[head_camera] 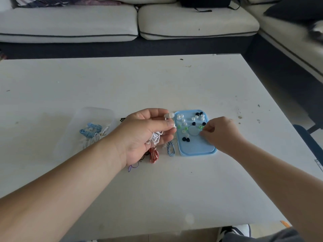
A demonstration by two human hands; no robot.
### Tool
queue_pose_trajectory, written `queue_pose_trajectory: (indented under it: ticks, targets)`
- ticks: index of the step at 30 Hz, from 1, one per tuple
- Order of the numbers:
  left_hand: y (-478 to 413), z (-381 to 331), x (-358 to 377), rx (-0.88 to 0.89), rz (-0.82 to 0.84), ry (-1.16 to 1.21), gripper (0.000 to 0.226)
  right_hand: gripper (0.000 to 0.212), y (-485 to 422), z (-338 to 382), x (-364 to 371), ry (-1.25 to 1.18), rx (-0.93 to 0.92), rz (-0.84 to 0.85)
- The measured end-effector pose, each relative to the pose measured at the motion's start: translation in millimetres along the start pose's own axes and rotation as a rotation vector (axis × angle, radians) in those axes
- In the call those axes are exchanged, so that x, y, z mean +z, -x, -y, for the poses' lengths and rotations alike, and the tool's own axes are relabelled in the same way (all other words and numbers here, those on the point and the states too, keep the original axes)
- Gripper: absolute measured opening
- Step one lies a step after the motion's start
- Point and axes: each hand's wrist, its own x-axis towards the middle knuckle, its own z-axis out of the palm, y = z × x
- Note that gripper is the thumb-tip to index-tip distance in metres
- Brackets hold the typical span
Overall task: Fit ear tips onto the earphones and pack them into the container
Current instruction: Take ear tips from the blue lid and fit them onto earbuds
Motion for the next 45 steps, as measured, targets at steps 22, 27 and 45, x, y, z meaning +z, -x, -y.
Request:
queue_pose_trajectory:
  ticks: [22, 27, 45]
  targets:
    - [7, -14, -10, 0.111, -0.007, 0.046, 0.033, 0.015, 46, 78, -31, -1.182, 0.046, 0.501]
    - [7, -14, -9, 0.154, 0.059, 0.022, 0.045, 0.013, 45, 81, -28, -1.212, -0.008, 0.577]
    - [9, -12, -10, 0.261, 0.01, -0.075, 0.03, 0.014, 43, 82, -24, -1.246, -0.047, 0.58]
